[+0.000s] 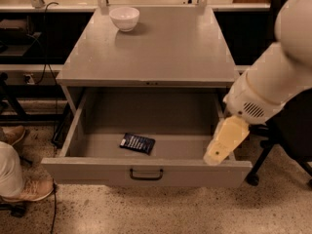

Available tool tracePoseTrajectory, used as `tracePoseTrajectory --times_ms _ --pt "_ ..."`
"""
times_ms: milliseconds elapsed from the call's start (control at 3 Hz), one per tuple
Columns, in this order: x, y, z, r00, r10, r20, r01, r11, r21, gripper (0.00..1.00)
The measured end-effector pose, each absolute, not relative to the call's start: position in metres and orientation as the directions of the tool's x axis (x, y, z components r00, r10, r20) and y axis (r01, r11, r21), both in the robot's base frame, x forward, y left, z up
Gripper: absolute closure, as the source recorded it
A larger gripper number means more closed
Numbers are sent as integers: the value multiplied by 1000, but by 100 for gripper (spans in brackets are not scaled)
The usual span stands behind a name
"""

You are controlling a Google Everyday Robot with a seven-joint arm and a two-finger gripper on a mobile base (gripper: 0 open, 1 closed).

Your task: Pick rxbar blueberry from top drawer and place on counter

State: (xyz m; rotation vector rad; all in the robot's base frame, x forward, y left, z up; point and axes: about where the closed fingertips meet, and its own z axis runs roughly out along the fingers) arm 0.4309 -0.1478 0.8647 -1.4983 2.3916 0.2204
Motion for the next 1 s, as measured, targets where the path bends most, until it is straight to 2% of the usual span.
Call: tracePoseTrajectory --times_ms 333,1000 --pt "447 -109 802 -473 -779 -413 -865 498 51 0" --pt "463 -105 788 -498 -746 -443 -847 528 63 0"
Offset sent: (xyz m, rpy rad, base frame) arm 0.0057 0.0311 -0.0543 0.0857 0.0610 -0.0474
